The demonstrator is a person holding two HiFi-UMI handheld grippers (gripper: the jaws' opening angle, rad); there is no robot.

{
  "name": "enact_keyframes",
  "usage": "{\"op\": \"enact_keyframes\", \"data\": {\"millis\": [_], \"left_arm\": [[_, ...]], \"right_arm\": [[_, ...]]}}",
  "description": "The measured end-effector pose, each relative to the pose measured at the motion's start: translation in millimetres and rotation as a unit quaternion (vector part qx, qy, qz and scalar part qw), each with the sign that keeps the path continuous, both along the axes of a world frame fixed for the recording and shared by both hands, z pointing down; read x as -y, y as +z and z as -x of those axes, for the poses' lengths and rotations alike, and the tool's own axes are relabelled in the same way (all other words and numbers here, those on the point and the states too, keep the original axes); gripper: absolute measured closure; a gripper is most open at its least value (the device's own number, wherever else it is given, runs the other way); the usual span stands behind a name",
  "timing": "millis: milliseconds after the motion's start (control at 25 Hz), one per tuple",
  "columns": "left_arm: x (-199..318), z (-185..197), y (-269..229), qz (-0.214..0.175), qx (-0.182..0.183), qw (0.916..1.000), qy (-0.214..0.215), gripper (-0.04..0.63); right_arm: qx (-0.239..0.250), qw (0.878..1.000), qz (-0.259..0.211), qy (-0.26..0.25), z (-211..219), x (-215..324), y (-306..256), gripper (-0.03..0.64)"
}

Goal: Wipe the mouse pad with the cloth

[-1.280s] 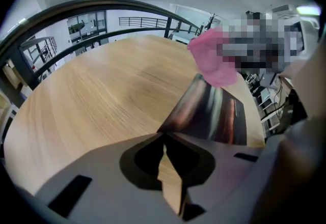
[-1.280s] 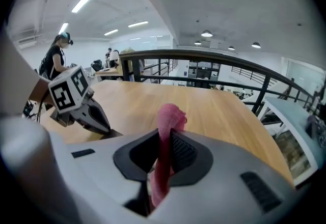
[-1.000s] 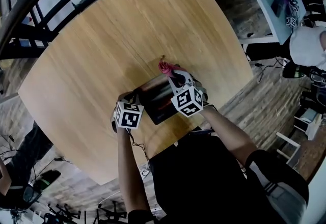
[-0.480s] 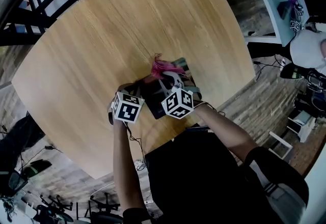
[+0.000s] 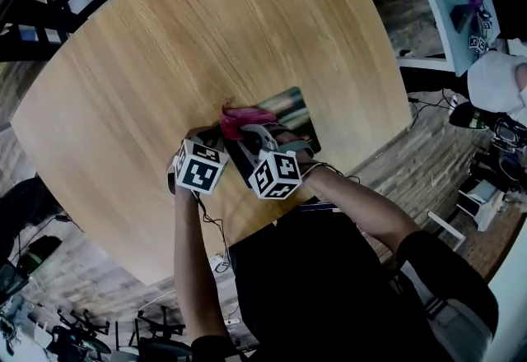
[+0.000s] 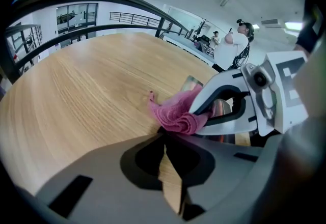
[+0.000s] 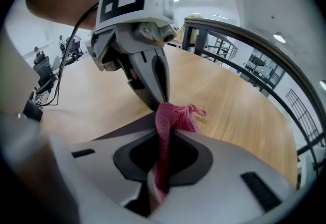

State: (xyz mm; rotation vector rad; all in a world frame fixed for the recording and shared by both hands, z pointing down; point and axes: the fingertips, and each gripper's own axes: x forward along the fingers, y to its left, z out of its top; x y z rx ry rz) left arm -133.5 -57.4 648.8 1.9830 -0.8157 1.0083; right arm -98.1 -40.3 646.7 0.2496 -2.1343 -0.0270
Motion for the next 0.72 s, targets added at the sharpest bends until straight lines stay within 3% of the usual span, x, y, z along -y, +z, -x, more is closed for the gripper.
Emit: {"op": "enact_keyframes", "data": {"millis": [720], "left_arm": [[0.7,2.4,3.6,-0.005,0.01,0.9999,0.001,0.568]], "right_arm": [[0.023,0.994,0.006,-0.111,3.1,-65.3,2.4,0.563]]}}
